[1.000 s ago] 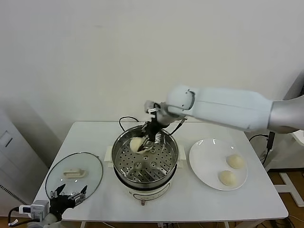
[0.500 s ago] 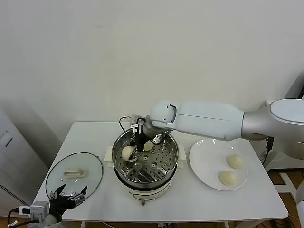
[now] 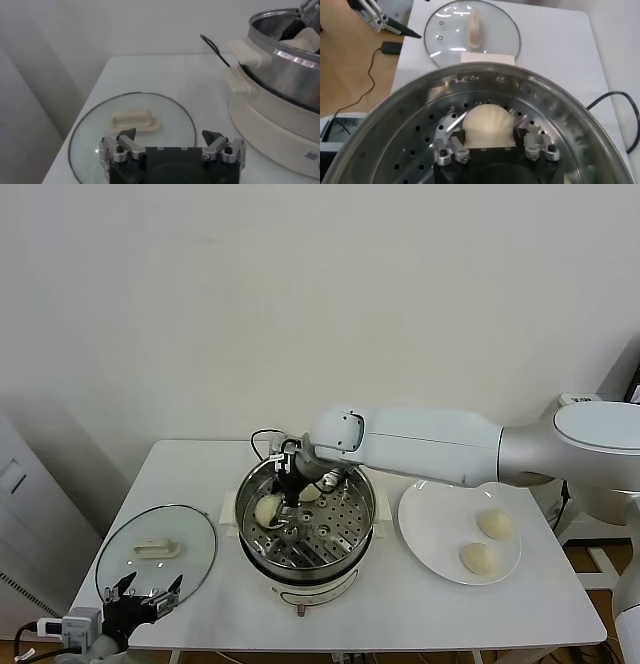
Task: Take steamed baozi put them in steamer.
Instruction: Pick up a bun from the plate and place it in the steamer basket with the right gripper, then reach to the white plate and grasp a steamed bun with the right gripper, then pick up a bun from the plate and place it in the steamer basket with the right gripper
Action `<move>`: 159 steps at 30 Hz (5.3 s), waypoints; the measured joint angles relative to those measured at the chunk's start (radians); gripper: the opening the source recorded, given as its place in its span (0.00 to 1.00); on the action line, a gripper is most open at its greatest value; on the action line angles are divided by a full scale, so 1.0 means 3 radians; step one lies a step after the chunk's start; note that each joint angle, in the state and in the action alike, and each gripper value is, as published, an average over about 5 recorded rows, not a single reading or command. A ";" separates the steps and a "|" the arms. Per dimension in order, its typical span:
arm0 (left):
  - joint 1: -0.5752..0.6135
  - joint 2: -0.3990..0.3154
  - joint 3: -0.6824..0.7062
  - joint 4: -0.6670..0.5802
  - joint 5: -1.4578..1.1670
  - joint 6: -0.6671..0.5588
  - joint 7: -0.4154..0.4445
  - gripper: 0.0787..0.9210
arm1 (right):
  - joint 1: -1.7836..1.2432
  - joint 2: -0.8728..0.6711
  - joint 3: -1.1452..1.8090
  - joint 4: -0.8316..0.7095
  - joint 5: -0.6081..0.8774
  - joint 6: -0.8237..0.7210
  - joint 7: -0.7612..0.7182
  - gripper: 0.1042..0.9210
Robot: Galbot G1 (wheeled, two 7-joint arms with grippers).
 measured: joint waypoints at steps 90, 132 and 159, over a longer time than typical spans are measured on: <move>-0.0044 0.0020 0.0049 -0.0066 0.0016 0.0063 -0.0002 0.88 | -0.1745 -0.1831 0.1601 -0.0835 -0.3517 0.1865 -0.2162 0.61; -0.0023 0.0026 0.0082 -0.0178 0.0013 0.0060 -0.0028 0.88 | 0.0433 -0.0983 0.0547 -0.0376 -0.2106 0.2451 -0.2138 0.43; 0.0009 0.0034 0.0034 -0.0122 0.0005 0.0023 -0.0041 0.88 | -0.0048 -0.0075 0.0575 0.0193 -0.2933 0.3712 -0.2211 0.44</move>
